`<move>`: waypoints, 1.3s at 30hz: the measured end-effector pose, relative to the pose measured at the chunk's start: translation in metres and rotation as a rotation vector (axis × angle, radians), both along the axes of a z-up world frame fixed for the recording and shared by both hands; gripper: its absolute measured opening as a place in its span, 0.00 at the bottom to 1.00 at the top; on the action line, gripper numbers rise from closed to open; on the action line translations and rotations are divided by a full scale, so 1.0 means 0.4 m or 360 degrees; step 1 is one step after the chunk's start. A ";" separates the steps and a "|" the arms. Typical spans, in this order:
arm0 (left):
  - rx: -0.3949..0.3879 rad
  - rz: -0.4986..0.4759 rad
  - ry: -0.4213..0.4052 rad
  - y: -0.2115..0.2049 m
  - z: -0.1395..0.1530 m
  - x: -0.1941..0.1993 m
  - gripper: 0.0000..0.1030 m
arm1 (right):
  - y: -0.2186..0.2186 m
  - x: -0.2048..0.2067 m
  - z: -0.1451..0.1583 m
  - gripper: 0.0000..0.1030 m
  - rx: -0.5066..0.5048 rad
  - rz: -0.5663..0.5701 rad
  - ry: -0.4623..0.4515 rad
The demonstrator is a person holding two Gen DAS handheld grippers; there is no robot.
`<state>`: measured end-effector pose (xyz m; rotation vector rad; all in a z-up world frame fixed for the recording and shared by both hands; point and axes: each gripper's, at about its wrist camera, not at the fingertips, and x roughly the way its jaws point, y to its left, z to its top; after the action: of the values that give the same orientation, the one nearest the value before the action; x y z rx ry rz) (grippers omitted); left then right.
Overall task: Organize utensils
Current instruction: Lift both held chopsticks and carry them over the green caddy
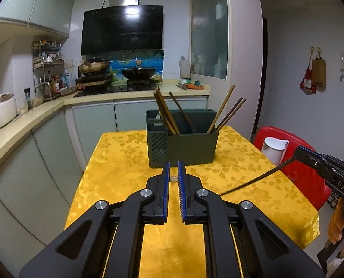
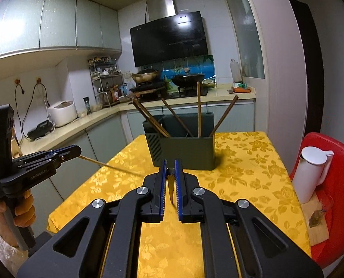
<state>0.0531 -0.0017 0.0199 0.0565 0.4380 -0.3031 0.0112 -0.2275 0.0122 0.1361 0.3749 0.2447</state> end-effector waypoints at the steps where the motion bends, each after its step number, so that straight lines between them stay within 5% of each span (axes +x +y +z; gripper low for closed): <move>1: 0.0002 -0.0007 -0.0005 0.000 0.007 0.002 0.07 | -0.006 0.009 0.010 0.08 0.0009 0.0010 0.0002; 23: -0.0021 -0.0095 0.0166 0.004 0.087 0.144 0.07 | -0.059 0.170 0.165 0.08 -0.0050 0.0007 0.0044; 39: 0.0080 -0.0170 0.0047 -0.102 0.198 0.253 0.07 | -0.104 0.321 0.281 0.08 -0.0142 -0.0089 0.0002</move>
<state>0.1542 -0.0424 0.0990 0.1250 0.4731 -0.3981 0.1397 -0.2689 0.1247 0.0587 0.3821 0.1724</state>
